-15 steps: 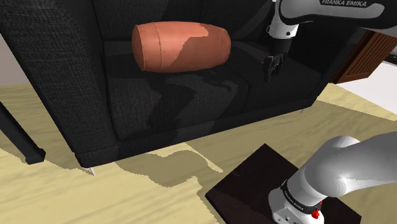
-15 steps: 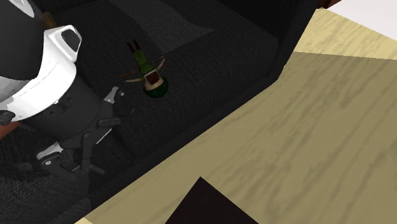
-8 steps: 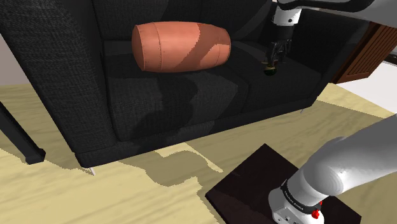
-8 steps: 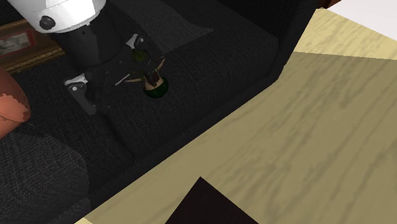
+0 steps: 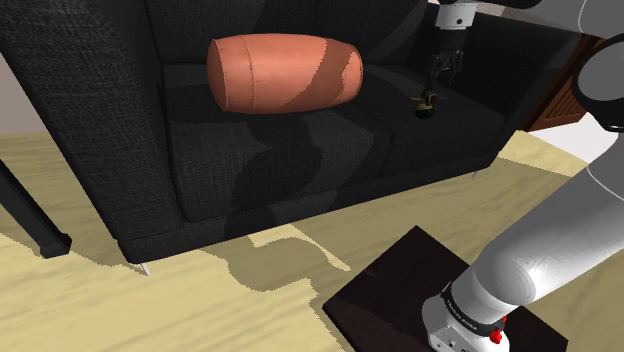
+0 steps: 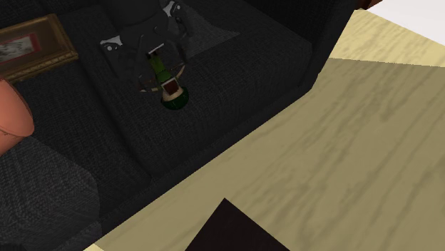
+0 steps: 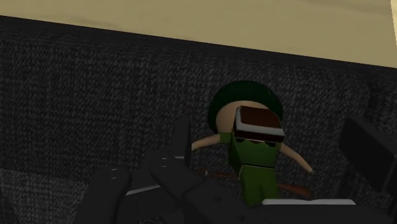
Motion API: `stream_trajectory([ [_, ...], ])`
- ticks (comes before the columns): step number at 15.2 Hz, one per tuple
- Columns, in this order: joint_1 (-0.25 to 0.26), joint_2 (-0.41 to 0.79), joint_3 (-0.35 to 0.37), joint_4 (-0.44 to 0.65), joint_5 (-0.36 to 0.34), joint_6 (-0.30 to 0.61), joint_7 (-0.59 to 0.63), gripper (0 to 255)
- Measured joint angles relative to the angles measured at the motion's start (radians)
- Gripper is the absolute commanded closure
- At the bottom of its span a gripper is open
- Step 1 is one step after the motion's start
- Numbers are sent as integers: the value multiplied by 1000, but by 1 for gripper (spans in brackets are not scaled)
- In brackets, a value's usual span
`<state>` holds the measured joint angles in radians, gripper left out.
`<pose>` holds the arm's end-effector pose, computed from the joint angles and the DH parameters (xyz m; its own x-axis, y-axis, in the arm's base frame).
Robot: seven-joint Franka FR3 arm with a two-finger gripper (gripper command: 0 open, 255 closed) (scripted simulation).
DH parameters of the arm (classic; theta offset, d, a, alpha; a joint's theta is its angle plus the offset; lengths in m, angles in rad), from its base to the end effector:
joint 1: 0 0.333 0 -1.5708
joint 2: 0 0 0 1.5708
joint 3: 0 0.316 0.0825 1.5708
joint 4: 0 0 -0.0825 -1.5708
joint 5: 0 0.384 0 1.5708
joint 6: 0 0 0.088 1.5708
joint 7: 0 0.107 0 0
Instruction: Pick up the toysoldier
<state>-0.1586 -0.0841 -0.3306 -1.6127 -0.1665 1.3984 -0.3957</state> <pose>0.4377 -0.2643 0.6346 0.9779 -0.1130 -0.1759 -0.1008 -0.9919 0.0768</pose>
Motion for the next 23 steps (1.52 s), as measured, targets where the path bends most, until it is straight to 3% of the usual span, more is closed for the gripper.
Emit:
stream_trajectory([
  [6, -1, -16, -1, -93, -4, 77, 13, 0],
  [7, -2, -15, -2, -97, -4, 81, 13, 255],
  [17, -2, -15, -2, -99, -4, 86, 13, 255],
  [23, -1, 1, -2, -19, 0, 20, 2, 255],
])
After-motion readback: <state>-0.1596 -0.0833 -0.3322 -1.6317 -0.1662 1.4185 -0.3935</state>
